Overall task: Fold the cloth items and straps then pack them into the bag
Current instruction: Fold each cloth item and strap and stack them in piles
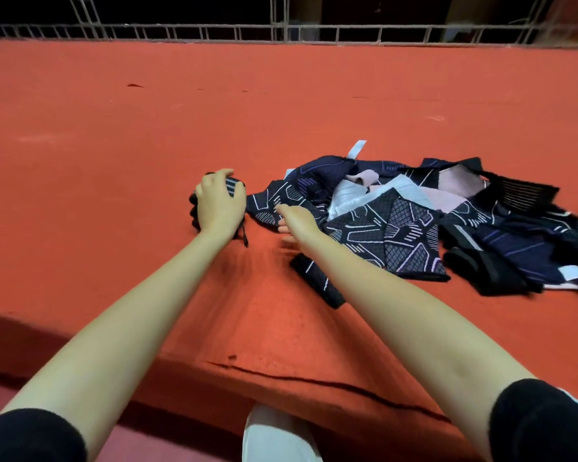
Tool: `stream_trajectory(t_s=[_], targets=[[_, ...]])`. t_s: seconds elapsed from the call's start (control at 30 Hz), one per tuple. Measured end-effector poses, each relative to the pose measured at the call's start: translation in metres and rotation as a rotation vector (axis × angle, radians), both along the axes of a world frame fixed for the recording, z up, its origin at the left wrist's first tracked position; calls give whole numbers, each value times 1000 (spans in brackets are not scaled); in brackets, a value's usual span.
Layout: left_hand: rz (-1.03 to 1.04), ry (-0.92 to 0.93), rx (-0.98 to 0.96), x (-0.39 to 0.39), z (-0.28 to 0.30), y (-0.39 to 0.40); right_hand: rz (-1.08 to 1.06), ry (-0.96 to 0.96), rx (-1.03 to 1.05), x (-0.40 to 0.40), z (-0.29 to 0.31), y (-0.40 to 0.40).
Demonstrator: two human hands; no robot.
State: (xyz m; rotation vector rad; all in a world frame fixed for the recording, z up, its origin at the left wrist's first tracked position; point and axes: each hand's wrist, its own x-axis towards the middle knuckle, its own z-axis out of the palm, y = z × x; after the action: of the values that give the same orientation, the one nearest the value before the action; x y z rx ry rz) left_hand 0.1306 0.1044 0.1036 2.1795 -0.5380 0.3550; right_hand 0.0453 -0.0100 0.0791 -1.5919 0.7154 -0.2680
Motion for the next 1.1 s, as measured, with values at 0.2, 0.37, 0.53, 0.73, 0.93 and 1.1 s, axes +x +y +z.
stream_trajectory(t_s=[0.2, 0.37, 0.53, 0.73, 0.93, 1.1], targets=[[-366, 222, -108, -94, -10, -62, -54, -57, -120, -84, -17, -53], [-519, 400, -51, -151, -24, -120, -268, 6, -586, -168, -14, -128], [-658, 520, 73, -197, -50, -173, -441, 255, -795, -247, -29, -202], [-639, 591, 111, -243, -71, -231, -301, 321, -801, -282, -46, -251], [-622, 649, 64, -263, -68, -287, -148, 228, -871, -303, -58, -282], [-521, 642, 48, -276, -68, -304, -233, 80, -726, -316, -69, -278]])
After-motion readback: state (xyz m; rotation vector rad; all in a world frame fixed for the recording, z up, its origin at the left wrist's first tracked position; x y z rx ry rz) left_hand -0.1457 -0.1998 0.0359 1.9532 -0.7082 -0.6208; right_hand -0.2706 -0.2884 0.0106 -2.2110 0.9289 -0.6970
